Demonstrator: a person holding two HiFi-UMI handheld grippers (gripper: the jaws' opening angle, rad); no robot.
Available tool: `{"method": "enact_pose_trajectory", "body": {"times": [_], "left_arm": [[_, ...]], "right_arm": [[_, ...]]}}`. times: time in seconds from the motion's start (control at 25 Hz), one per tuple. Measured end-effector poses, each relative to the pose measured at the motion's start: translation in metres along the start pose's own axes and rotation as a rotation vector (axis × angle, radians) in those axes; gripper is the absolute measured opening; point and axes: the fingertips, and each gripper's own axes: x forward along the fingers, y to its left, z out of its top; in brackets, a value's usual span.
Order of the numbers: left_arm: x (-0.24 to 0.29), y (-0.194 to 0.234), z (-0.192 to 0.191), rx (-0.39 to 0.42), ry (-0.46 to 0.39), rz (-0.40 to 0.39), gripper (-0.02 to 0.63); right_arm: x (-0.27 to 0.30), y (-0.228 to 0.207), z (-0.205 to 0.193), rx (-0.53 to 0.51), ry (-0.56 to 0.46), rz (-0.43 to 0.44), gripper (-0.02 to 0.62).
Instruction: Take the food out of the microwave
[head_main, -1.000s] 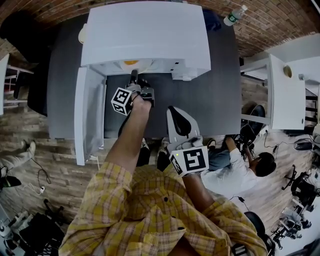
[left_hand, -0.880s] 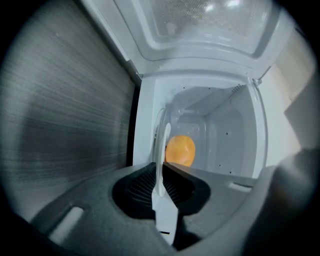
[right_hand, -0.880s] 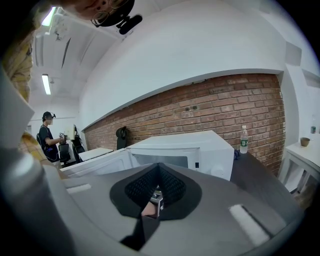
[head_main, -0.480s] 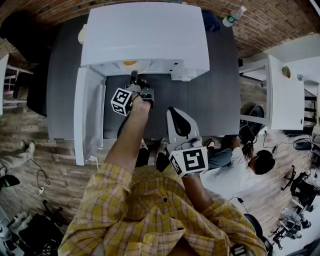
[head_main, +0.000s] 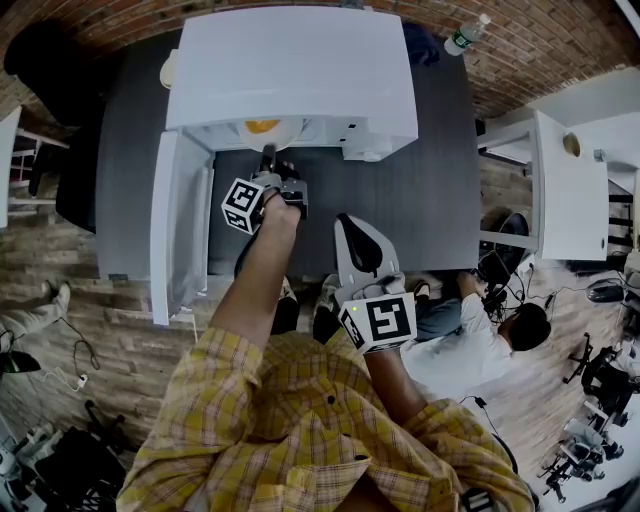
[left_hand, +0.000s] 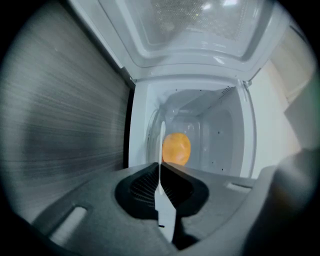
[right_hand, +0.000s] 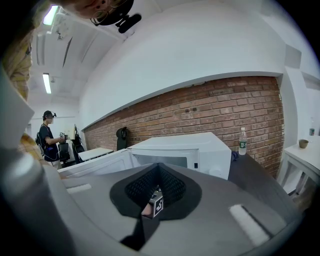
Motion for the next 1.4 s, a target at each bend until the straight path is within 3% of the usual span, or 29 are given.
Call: {"method": "enact_pose_trajectory", "body": {"times": [0.36,0.92,1.4], "left_arm": [[-0.021,-0.016,-0.005,-0.039,-0.005,-0.013,0.009],[-0.068,-0.039,-0.010,-0.015,0.011,-0.018,0.011],[-0.120,-0.059,-0.018,-0.044,-0.008,-0.032,0.011]], "right_arm": [[-0.011,0.006,0.003,-0.008,-0.014,0.005,0.005],[-0.031,0.013,0.009,-0.017,-0.044,0.015,0.005],[-0.055,0.015,0.009,-0.020,-0.058,0.011,0.003]]}}
